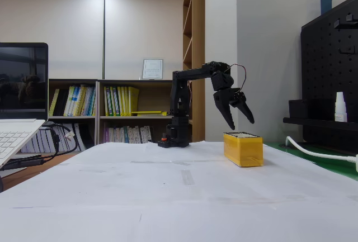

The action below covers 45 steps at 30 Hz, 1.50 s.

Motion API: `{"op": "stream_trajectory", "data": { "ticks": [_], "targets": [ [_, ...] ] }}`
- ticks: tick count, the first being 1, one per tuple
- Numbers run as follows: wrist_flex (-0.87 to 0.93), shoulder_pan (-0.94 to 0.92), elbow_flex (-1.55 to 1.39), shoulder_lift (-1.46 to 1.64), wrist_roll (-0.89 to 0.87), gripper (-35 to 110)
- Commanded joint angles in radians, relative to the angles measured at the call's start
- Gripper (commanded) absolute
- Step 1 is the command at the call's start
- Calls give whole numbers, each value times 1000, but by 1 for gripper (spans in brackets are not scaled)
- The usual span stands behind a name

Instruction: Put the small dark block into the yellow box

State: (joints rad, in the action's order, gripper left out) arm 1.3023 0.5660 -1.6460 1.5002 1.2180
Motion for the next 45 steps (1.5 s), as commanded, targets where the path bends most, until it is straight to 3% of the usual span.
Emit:
{"op": "stream_trajectory", "data": {
  "ticks": [1,9,21,27,34,45],
  "targets": [
    [-3,-5,-23,-32,20,39],
    [20,-26,-37,-123,23,39],
    [178,-256,-17,-667,149,39],
    [225,-515,420,-1046,252,38],
    [179,-583,936,-1382,385,0],
    [140,-574,1417,-1643,499,0]
  ]
}}
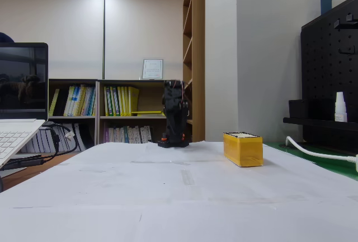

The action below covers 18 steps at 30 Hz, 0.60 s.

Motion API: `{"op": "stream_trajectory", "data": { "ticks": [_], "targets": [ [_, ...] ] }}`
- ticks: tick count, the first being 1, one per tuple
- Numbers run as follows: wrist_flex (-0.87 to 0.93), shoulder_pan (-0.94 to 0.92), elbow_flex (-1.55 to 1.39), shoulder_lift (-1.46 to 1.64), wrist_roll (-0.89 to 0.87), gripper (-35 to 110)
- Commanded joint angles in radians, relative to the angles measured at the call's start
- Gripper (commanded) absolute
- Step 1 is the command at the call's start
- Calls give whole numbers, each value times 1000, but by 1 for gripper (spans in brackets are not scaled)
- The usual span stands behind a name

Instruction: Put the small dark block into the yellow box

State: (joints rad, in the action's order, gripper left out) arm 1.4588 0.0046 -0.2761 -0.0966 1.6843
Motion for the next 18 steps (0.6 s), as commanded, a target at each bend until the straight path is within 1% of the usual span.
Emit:
{"op": "stream_trajectory", "data": {
  "ticks": [1,3,7,8,10,18],
  "targets": [
    [-38,-15,94,-63,55,0],
    [-80,-38,167,-84,94,0],
    [-25,-61,172,-87,83,0],
    [8,-55,172,-87,52,0],
    [37,-28,172,-87,-150,0],
    [43,-41,172,-92,-137,0]
  ]
}}
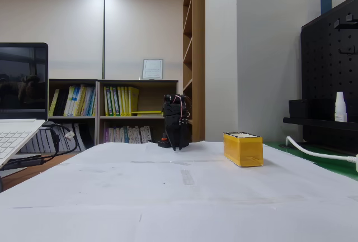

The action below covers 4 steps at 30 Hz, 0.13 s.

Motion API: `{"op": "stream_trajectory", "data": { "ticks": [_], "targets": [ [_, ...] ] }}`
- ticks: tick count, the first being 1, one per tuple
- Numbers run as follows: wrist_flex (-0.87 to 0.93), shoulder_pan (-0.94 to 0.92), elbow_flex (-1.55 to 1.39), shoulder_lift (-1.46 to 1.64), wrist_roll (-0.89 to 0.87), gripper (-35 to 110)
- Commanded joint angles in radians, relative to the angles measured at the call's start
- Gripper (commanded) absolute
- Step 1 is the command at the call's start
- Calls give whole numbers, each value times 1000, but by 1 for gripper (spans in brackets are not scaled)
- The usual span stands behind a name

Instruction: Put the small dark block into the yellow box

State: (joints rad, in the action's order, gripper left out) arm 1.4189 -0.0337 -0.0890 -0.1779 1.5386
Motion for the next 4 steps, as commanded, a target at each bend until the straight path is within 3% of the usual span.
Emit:
{"op": "stream_trajectory", "data": {
  "ticks": [1,4],
  "targets": [
    [83,2,-15,-11,11,0],
    [84,3,-15,-11,11,0]
  ]
}}
